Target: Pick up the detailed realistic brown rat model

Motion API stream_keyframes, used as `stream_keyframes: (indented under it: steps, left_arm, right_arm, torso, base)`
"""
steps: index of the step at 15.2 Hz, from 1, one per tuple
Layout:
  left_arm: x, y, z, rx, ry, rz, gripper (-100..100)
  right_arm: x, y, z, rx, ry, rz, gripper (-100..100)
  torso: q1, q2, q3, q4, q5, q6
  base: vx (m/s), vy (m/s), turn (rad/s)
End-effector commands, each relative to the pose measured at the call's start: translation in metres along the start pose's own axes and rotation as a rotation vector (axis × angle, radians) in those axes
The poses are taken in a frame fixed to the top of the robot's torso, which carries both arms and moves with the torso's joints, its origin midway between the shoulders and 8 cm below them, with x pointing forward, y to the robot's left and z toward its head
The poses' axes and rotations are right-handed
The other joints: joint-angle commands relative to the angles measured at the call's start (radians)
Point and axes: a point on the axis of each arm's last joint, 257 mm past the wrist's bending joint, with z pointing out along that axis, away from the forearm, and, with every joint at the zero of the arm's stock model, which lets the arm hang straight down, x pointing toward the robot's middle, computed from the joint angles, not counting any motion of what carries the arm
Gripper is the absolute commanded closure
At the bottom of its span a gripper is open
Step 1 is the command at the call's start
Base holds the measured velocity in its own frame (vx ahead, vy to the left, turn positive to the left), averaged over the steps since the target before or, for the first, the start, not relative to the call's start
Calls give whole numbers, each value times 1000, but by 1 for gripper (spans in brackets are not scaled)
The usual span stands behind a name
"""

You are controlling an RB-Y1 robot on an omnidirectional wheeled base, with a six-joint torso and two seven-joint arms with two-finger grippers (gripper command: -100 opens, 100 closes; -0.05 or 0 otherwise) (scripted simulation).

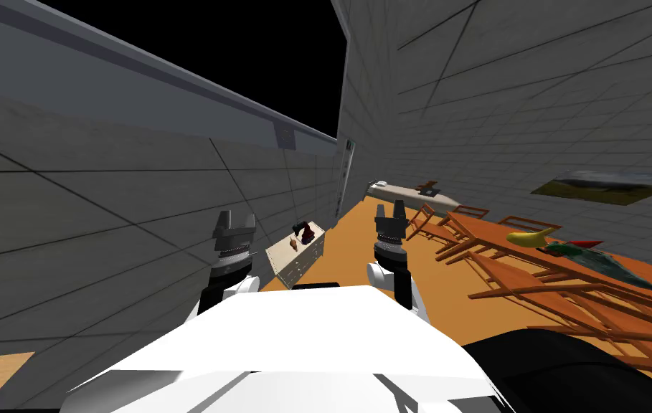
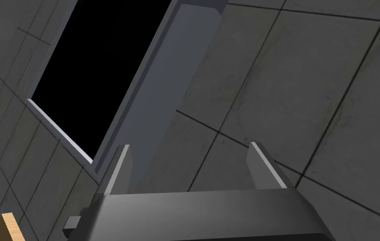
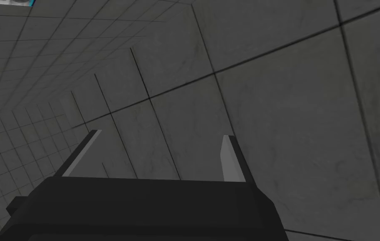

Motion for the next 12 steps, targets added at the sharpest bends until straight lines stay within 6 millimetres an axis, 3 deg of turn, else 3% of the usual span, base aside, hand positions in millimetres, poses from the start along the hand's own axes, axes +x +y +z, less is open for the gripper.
stream_keyframes:
  steps: [1,4,12]
  left_arm:
    - [1,6,-1,-20,28,12,-100]
    - [0,20,-3,-64,60,31,-100]
    - [-31,92,-21,-287,84,101,-100]
  right_arm:
    - [0,0,0,0,0,0,0]
    - [0,0,0,0,0,0,0]
    - [0,0,0,0,0,0,0]
  torso:
    - [0,0,0,0,0,0]
    - [3,2,1,0,0,1]
    - [7,7,4,2,1,1]
  base:
    - [-7,9,-68]
    - [-43,34,-206]
    - [-85,69,-297]
